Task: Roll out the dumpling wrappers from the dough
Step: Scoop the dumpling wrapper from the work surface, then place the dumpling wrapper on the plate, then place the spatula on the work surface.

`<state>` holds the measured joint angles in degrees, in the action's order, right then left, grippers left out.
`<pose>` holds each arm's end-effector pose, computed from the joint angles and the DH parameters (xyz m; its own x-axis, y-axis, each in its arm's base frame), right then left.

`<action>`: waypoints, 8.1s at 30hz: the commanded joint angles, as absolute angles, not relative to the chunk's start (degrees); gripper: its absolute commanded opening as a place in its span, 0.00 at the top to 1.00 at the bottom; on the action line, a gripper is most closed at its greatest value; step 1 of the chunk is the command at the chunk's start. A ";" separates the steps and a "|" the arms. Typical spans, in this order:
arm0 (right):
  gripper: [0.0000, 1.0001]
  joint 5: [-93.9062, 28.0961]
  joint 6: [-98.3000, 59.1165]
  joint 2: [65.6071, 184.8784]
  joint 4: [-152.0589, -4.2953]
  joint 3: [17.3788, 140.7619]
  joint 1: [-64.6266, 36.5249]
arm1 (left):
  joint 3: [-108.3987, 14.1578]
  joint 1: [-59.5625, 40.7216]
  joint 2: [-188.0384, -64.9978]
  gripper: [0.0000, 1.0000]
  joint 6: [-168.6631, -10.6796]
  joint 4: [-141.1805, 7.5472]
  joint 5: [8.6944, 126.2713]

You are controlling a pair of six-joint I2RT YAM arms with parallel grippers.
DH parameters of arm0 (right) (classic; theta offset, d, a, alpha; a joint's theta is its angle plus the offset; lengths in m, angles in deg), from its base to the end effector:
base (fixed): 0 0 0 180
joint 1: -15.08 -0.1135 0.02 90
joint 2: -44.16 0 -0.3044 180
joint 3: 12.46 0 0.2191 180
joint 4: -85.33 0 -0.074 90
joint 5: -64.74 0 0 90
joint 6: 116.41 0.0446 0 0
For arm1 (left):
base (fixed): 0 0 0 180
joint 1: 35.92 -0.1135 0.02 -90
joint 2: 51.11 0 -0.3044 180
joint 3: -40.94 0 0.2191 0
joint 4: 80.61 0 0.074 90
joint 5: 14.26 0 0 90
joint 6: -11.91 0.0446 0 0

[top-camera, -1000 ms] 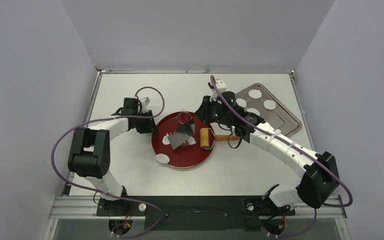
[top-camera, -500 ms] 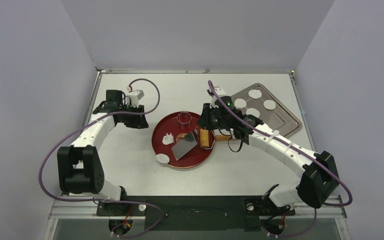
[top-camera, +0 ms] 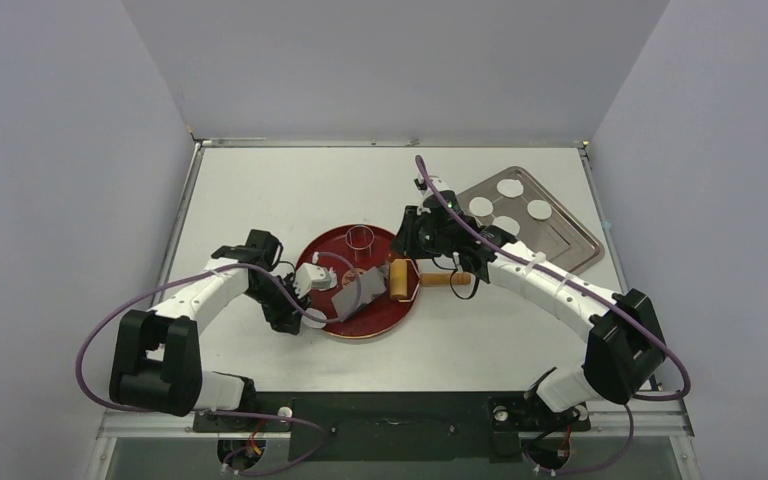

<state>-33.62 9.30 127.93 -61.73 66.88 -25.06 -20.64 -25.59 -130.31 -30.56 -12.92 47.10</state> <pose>0.2246 0.1979 0.3275 -0.8006 0.0803 -0.5938 -0.3188 0.7820 0.5355 0.1743 -0.0535 0.2334 -0.5175 0.7524 -0.4076 0.8555 0.4464 -0.2622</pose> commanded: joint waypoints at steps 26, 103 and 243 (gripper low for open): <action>1.00 -39.33 10.37 130.56 -71.25 66.67 -26.65 | -21.57 -18.35 -127.69 0.70 -41.91 -28.80 48.24; 1.00 -49.86 10.10 93.20 -61.93 48.53 53.22 | -48.50 -35.16 -144.04 0.68 -75.16 -45.53 40.30; 0.13 -14.58 3.88 124.36 -48.45 76.78 -27.12 | -44.98 -43.50 -140.63 0.61 -74.70 -42.66 44.92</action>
